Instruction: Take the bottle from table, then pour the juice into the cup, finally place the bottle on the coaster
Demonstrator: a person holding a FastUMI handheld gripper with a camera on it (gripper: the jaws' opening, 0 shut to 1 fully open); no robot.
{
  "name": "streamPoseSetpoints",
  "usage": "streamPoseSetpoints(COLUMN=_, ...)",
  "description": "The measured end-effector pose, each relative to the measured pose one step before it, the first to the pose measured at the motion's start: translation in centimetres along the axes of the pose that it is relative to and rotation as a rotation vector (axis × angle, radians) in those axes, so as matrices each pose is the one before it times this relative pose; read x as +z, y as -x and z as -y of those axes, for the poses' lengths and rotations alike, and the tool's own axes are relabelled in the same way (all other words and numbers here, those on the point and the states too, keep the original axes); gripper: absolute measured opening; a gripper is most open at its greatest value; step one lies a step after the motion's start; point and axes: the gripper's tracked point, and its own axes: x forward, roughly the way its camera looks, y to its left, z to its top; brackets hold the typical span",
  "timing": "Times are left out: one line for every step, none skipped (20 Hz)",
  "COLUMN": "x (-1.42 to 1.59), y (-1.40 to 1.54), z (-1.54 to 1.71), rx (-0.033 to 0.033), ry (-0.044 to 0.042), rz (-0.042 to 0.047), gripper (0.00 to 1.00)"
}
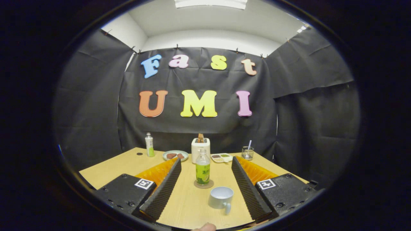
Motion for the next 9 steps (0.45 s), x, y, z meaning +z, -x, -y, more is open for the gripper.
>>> streamPoseSetpoints(x=-0.064, y=0.026, z=-0.021, rx=-0.00233, ry=0.00038, rz=0.00027, gripper=1.00)
streamPoseSetpoints(x=0.020, y=0.009, z=0.014, rx=-0.00326, ry=-0.00255, rz=0.00275, gripper=1.00)
streamPoseSetpoints(x=0.047, y=0.000, z=-0.044, rx=-0.00307, ry=-0.00447, rz=0.00274, gripper=1.00)
streamPoseSetpoints(x=-0.056, y=-0.037, z=0.040, rx=-0.00018, ry=-0.00399, rz=0.00112, gripper=1.00)
streamPoseSetpoints(x=-0.104, y=0.006, z=0.023, rx=-0.00067, ry=-0.00285, rz=-0.00302, gripper=1.00)
streamPoseSetpoints(x=-0.096, y=-0.051, z=-0.010, rx=-0.00234, ry=-0.00224, rz=-0.00114, gripper=1.00)
streamPoseSetpoints(x=-0.047, y=-0.014, z=0.107, rx=-0.00321, ry=-0.00181, rz=0.00142, gripper=1.00)
streamPoseSetpoints(x=0.006, y=0.017, z=0.127, rx=-0.00287, ry=0.00033, rz=0.00201, gripper=1.00)
streamPoseSetpoints(x=0.006, y=-0.021, z=0.081, rx=-0.00402, ry=0.00136, rz=0.00122, gripper=1.00)
